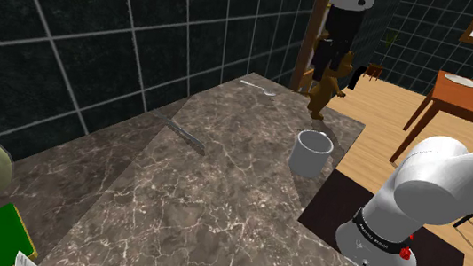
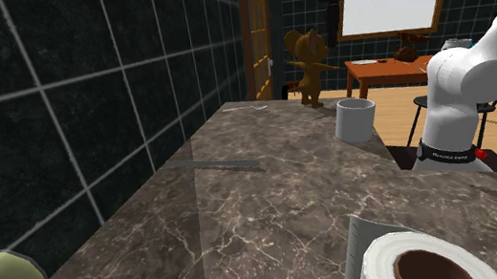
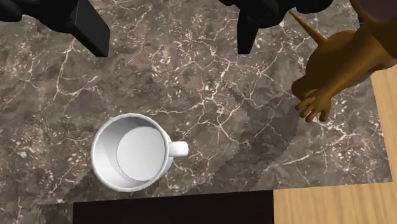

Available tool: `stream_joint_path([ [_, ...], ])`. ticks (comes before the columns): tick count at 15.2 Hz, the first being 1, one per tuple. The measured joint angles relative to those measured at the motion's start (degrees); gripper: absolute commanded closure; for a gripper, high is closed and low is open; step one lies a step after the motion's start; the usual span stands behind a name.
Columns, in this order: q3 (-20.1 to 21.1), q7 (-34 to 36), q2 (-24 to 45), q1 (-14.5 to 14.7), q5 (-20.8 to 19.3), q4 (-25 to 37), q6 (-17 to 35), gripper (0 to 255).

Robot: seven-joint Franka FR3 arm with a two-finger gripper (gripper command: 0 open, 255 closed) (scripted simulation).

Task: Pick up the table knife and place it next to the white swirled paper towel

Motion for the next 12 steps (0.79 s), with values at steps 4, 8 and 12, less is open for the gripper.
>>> stream_joint_path([
  [4, 1.35, 1.72, 3.07, 0.77, 1.25, 0.18, 2.57, 0],
  [8, 3.67, 4.61, 9.24, 2.08, 3.13, 1.07, 7.42, 0],
  [12, 5.59, 6.95, 16.45, 3.07, 4.42, 3.37, 11.96, 0],
])
